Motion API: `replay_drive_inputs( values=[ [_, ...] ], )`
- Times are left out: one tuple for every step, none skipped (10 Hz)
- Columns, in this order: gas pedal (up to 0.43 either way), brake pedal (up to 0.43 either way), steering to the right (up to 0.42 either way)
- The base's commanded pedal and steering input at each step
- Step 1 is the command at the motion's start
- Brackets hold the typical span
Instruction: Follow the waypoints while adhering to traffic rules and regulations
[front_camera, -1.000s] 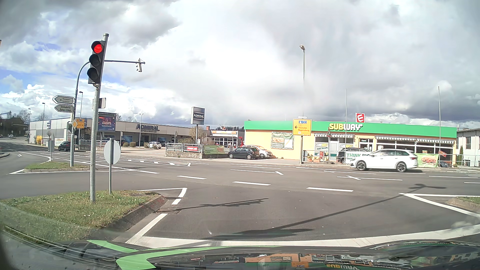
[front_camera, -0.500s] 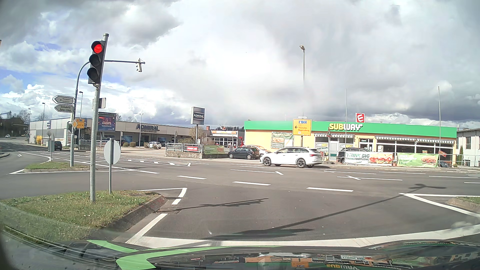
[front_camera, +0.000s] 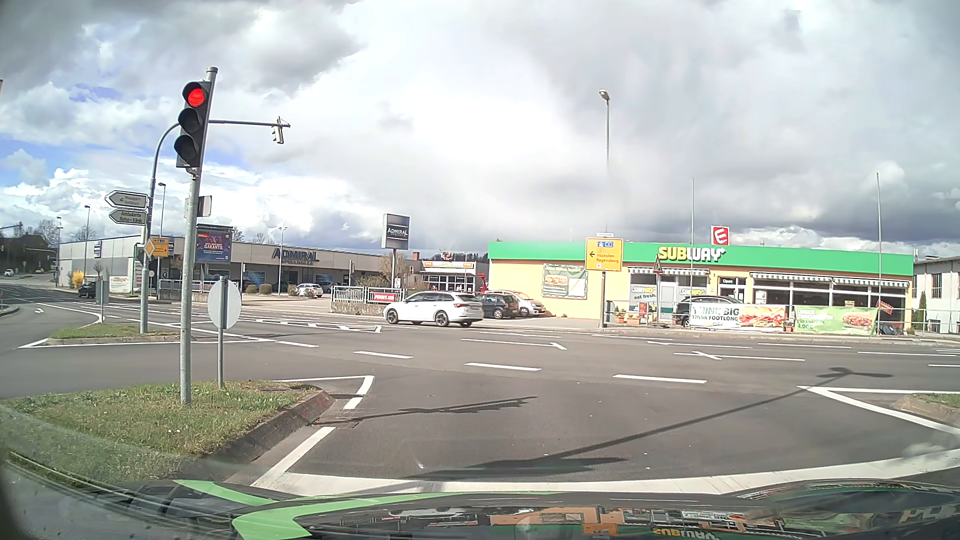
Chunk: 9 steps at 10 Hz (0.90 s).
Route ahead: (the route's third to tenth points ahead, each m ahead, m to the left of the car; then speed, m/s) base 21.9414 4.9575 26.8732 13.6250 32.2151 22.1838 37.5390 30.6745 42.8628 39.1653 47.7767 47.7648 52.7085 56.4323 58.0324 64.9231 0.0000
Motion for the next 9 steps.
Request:
replay_drive_inputs(
  values=[
    [0.000,0.311,0.012],
    [0.000,0.311,0.012],
    [0.000,0.311,0.012],
    [0.000,0.311,0.012],
    [0.000,0.311,0.012],
    [0.000,0.311,0.012],
    [0.000,0.311,0.012],
    [0.000,0.311,0.012],
    [0.000,0.311,0.012]
  ],
)
